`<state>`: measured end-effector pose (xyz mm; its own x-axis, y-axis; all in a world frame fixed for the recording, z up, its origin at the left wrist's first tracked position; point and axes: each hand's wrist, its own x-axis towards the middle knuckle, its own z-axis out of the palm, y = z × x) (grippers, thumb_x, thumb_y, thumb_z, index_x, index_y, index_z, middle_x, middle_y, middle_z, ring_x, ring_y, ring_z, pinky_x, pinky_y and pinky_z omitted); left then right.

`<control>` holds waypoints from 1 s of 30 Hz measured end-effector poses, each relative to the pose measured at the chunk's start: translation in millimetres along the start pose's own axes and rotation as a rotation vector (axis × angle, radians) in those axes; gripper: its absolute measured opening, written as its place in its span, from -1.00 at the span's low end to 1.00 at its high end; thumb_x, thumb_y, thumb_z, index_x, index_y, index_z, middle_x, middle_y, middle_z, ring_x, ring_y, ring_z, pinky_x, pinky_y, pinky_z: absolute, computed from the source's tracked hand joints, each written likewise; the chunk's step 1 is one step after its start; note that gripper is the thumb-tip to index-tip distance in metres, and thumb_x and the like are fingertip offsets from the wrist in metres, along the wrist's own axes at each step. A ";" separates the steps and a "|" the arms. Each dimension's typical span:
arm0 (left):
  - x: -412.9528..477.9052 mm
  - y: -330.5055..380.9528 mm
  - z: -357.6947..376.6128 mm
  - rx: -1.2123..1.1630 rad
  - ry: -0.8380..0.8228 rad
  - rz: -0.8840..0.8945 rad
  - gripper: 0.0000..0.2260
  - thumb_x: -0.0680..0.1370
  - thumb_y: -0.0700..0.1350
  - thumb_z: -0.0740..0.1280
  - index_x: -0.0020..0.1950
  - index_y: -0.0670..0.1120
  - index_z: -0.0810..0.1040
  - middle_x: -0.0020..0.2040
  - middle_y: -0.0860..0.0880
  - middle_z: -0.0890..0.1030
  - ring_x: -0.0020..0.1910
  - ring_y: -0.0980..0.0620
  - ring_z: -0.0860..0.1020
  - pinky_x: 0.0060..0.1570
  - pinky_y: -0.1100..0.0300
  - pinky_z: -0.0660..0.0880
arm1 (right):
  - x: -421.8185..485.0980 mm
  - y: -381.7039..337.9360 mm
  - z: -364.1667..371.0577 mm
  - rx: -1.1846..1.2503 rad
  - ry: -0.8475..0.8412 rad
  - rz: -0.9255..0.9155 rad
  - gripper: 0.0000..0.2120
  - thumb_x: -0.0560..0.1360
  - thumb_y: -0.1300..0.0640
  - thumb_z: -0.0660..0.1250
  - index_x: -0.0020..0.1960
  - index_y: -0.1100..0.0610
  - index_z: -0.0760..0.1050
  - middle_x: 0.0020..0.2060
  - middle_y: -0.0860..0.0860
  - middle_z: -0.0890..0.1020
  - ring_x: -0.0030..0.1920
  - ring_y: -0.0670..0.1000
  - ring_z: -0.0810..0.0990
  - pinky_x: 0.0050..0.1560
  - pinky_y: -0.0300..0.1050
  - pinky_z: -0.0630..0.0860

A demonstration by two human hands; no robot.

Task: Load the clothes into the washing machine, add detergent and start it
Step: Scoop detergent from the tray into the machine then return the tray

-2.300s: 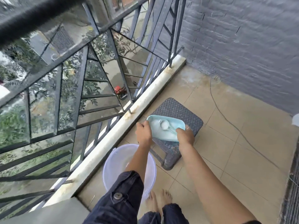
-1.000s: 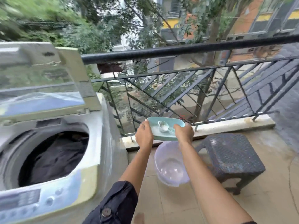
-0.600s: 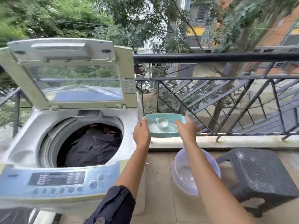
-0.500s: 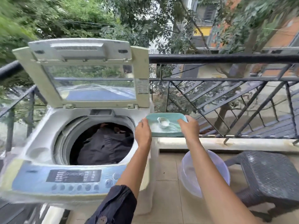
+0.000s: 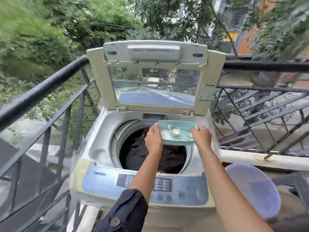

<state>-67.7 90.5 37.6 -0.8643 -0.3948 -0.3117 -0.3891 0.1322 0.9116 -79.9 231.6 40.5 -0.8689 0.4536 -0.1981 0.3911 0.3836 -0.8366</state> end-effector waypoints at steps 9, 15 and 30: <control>29.9 -11.0 -23.4 -0.072 0.007 -0.061 -0.58 0.63 0.10 0.05 0.22 -0.15 0.52 0.24 -0.14 0.53 0.23 -0.14 0.46 0.26 0.02 0.34 | -17.3 -19.3 35.0 -0.293 0.109 -0.192 -0.48 0.46 0.21 0.30 0.41 0.18 0.33 0.32 0.10 0.40 0.28 0.12 0.44 0.22 -0.08 0.39; 46.4 -14.7 -26.2 -0.109 -0.029 -0.062 -0.71 0.63 0.07 0.09 -0.03 -0.09 0.49 0.01 -0.06 0.51 -0.01 -0.03 0.43 0.01 0.13 0.32 | -5.2 -25.3 47.5 -0.457 0.003 -0.366 -0.63 0.48 0.33 0.17 0.22 0.16 0.56 0.18 0.11 0.60 0.15 0.15 0.56 0.16 -0.08 0.45; 69.6 -50.2 4.1 -0.344 -0.114 -0.141 -0.63 0.36 0.27 0.16 -0.08 0.07 0.58 0.09 -0.08 0.62 0.19 -0.15 0.55 0.29 -0.17 0.41 | 12.8 -16.2 56.7 -0.502 -0.199 -0.343 -0.77 0.43 0.13 0.41 0.08 0.02 0.64 -0.04 -0.01 0.69 0.03 0.06 0.61 -0.09 -0.20 0.42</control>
<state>-109.7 60.1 -31.0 -0.8473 -0.2815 -0.4504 -0.3937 -0.2363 0.8883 -114.6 185.6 22.6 -0.9908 0.0987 -0.0924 0.1330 0.8325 -0.5379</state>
